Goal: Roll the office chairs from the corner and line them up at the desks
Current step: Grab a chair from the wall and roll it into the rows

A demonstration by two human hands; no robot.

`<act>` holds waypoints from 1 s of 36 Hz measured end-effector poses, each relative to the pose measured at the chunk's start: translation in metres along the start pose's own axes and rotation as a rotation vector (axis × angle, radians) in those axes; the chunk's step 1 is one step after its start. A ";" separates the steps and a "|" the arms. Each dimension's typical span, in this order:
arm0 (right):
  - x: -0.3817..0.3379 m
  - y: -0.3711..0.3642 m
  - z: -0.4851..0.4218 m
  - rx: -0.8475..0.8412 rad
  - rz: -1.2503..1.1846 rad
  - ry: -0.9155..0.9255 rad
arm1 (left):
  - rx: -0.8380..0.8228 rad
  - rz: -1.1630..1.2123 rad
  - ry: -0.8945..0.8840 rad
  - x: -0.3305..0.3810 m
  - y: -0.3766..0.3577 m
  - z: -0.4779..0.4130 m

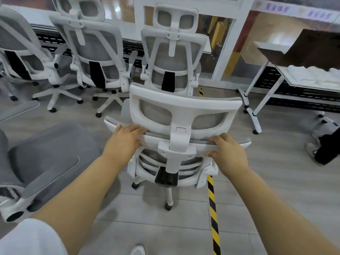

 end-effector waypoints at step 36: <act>-0.054 -0.008 0.026 -0.028 -0.010 0.036 | 0.011 0.055 0.104 -0.038 0.029 0.057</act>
Point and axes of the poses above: each hand's wrist, its own z-axis away from the middle knuckle, its own y-axis out of the back of the hand, x = y × z, the point moved 9 cm from there along -z, towards the middle knuckle, and after that the axes turned 15 degrees about y, right-handed, at the moved point
